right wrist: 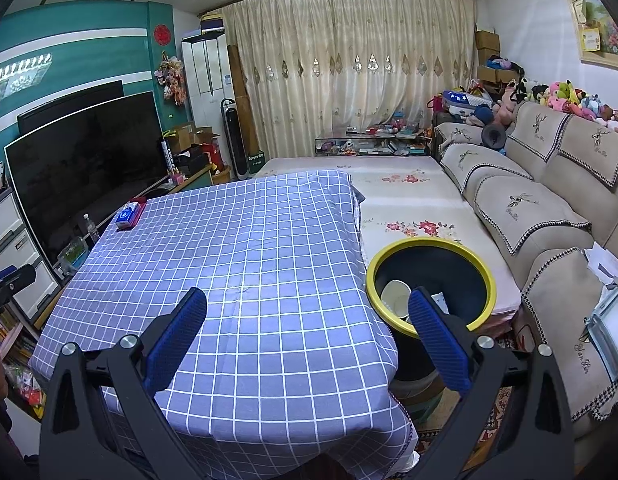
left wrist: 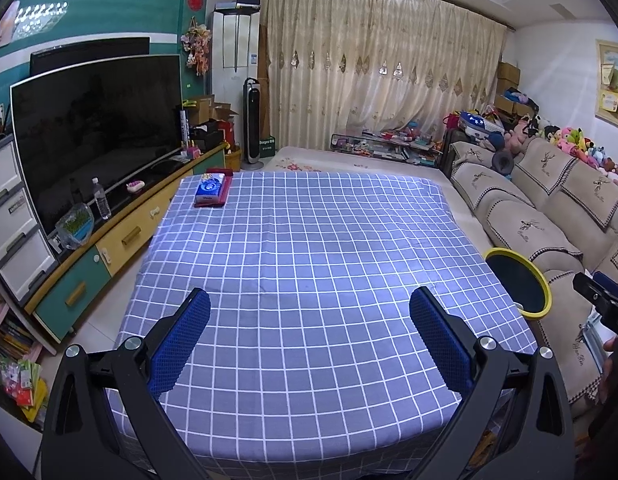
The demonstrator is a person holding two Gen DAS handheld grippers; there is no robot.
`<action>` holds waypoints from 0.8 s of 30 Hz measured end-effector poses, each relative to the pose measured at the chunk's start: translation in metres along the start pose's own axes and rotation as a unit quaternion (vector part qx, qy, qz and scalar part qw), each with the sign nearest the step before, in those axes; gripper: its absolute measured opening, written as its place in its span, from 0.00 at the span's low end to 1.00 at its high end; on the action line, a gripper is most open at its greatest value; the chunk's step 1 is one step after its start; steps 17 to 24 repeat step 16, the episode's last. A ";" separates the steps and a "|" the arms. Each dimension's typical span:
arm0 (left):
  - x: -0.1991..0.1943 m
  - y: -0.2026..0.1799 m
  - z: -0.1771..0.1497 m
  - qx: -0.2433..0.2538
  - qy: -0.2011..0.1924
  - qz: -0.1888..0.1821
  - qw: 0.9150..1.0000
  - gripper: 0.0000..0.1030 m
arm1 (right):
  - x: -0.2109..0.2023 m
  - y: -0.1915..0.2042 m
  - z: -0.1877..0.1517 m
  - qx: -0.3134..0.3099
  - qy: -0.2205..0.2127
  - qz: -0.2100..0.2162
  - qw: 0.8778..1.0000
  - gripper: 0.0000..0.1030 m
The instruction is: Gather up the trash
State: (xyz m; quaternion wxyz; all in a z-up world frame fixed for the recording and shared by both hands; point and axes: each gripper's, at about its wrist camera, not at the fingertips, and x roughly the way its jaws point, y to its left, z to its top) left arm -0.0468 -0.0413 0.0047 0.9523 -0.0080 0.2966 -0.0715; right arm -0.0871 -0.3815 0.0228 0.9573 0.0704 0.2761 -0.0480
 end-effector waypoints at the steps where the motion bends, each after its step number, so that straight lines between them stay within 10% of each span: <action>1: 0.001 -0.001 0.001 0.000 0.000 -0.002 1.000 0.95 | 0.000 0.000 0.000 0.001 0.001 0.000 1.000 0.93; 9: 0.019 0.001 0.011 0.010 -0.006 0.005 1.000 0.95 | 0.016 0.000 0.006 -0.005 0.009 0.003 1.000 0.93; 16: 0.118 0.039 0.045 -0.005 0.038 0.042 0.998 0.95 | 0.108 0.030 0.049 -0.036 0.048 0.033 0.998 0.93; 24: 0.118 0.039 0.045 -0.005 0.038 0.042 0.998 0.95 | 0.108 0.030 0.049 -0.036 0.048 0.033 0.998 0.93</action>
